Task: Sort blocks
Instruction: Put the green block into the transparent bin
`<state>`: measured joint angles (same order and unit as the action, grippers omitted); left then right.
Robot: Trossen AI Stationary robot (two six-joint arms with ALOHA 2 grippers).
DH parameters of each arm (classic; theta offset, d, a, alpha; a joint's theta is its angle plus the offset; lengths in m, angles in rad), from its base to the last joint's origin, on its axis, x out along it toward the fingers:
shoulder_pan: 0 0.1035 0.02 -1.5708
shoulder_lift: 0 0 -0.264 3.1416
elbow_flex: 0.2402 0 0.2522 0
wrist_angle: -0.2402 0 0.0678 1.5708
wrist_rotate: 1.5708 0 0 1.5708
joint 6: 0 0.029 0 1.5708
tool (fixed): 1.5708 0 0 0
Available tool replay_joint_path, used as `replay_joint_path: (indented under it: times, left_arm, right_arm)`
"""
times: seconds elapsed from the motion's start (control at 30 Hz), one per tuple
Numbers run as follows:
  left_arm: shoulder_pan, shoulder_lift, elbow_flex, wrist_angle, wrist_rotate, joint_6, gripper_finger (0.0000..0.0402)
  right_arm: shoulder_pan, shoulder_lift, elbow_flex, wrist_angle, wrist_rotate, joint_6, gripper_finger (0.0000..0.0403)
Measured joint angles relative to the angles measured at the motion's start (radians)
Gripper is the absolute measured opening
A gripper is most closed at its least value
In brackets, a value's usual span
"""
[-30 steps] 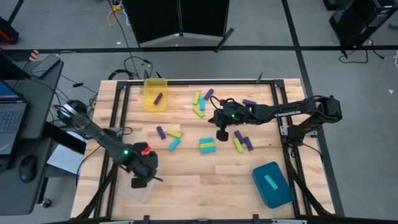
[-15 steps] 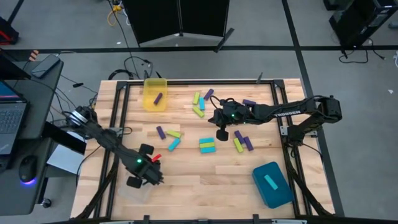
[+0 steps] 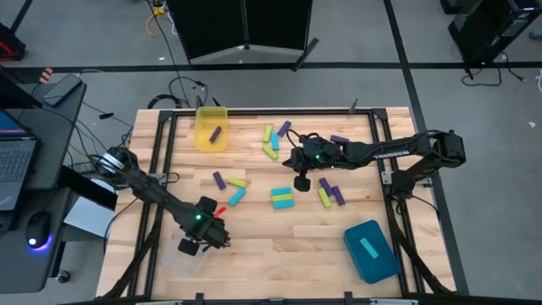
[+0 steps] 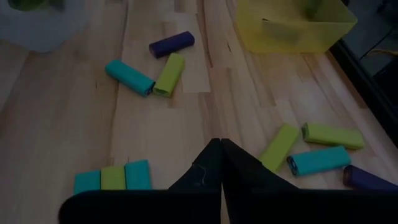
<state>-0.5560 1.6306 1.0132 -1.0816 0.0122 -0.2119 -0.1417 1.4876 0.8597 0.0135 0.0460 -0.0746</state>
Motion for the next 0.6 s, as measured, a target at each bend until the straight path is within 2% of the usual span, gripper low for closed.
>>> replay_joint_path:
  times: [0.43, 0.6]
  left_arm:
    - [0.0, 0.0, -0.053, -0.002, 0.009, 0.0, 0.0115]
    - [0.0, 0.0, -0.054, -0.002, 0.009, -0.009, 0.0164]
  right_arm:
    - [-0.002, 0.0, 0.0, 0.002, 0.0, 0.0, 0.0011]
    - [-0.01, 0.0, 0.0, 0.009, 0.0, -0.001, 0.0011]
